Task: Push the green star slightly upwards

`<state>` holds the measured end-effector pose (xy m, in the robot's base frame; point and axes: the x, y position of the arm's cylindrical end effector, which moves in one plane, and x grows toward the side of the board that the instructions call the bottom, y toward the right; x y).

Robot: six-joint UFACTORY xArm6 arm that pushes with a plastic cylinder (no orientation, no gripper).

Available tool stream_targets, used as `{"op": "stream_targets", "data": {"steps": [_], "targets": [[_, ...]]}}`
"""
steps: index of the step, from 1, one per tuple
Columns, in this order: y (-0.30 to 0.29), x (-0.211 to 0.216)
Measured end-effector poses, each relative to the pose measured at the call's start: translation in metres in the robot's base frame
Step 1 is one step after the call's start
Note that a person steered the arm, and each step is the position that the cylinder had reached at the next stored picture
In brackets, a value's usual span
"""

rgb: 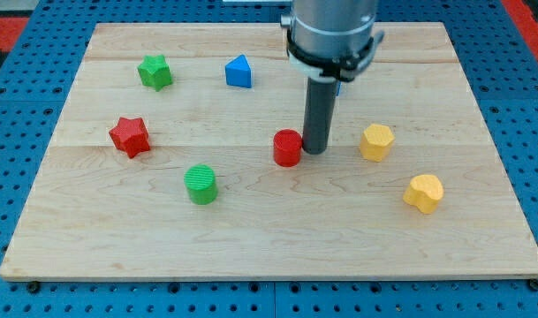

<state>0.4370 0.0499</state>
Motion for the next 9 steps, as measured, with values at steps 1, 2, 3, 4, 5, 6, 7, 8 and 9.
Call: {"op": "stream_targets", "data": {"steps": [1, 2, 3, 4, 5, 6, 7, 8, 9], "targets": [[-0.05, -0.021], [-0.146, -0.05], [-0.194, -0.073], [-0.204, -0.073], [-0.204, -0.078], [-0.204, -0.078], [-0.204, -0.078], [-0.204, -0.083], [-0.21, -0.109]]}}
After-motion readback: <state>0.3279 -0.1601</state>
